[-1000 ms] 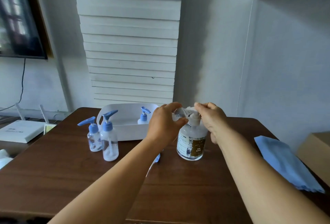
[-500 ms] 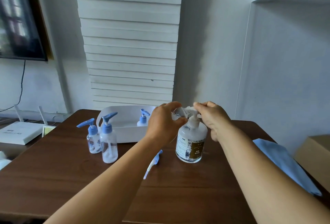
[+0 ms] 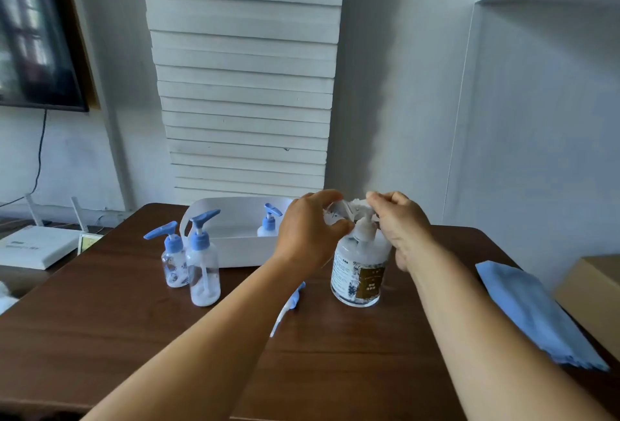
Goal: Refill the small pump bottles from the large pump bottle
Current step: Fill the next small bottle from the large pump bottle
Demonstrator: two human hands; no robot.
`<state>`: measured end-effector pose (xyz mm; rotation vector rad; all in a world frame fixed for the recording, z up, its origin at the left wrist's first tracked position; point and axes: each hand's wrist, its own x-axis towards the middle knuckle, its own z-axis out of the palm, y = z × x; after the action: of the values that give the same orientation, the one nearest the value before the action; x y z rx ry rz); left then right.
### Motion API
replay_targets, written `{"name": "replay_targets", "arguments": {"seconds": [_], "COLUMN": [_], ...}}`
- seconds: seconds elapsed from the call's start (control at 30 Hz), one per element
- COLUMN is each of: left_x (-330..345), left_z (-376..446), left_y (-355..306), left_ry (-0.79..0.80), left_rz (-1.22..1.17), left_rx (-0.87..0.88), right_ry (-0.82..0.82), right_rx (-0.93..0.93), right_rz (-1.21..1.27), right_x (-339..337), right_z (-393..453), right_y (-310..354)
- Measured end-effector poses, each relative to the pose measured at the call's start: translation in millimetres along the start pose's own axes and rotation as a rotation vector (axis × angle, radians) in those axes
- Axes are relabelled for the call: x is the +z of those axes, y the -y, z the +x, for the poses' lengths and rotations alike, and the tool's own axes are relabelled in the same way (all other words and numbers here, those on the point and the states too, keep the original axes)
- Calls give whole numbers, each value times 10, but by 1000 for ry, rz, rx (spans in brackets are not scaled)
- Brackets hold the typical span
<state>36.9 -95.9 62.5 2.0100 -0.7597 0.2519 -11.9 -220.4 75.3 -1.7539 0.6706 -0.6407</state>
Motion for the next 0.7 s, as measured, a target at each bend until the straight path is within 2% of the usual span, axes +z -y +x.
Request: {"name": "replay_targets", "arguments": {"seconds": [0.1, 0.37, 0.5, 0.7], "left_x": [38, -24, 44, -26], "left_z": [-44, 3, -40, 20], "left_y": [43, -12, 51, -7], "left_ry": [19, -6, 16, -6], "left_rz": [4, 1, 15, 11], "left_rx": [-17, 2, -15, 2], "right_ry": [-5, 3, -16, 34], "right_rx": [43, -11, 28, -18], "right_rz": [26, -21, 11, -55], "right_x": [49, 6, 71, -12], "right_z": [-36, 20, -23, 23], "right_y": [-83, 35, -85, 97]}}
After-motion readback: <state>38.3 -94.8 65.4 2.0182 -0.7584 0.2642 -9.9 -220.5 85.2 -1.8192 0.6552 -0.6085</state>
